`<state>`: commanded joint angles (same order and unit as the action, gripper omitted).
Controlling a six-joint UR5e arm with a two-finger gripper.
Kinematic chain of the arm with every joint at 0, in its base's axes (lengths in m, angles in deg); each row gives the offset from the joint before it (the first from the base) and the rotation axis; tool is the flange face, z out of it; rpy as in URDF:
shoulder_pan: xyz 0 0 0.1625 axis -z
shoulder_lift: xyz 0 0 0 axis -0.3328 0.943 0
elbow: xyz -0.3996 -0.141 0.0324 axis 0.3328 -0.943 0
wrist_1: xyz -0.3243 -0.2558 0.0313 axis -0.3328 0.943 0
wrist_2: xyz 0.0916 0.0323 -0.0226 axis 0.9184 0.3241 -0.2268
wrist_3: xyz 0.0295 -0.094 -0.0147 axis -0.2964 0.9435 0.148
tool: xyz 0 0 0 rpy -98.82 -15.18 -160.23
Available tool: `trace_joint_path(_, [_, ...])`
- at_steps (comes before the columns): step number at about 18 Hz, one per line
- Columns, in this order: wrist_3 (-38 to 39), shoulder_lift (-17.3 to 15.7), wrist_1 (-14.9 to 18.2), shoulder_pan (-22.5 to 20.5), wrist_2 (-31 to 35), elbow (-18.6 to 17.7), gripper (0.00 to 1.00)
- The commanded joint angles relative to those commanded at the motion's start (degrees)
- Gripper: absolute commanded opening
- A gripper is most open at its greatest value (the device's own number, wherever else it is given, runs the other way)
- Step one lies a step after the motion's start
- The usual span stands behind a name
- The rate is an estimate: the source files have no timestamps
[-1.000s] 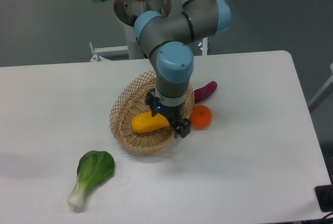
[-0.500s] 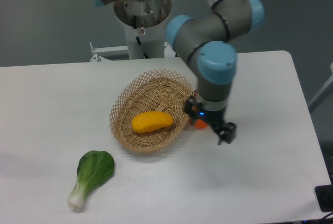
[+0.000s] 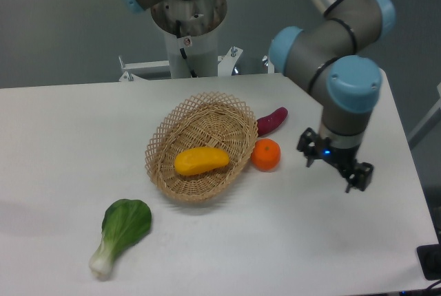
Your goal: Place the mango in the basket
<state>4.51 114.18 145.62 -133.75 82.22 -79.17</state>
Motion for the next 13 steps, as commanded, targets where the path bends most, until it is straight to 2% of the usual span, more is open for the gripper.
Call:
trace_joint_path(6, [-1.4, 1.1, 0.2, -1.5, 0.2, 1.8, 1.0])
trace_joint_path(13, [-1.3, 1.5, 0.1, -1.9, 0.3, 1.4, 1.0])
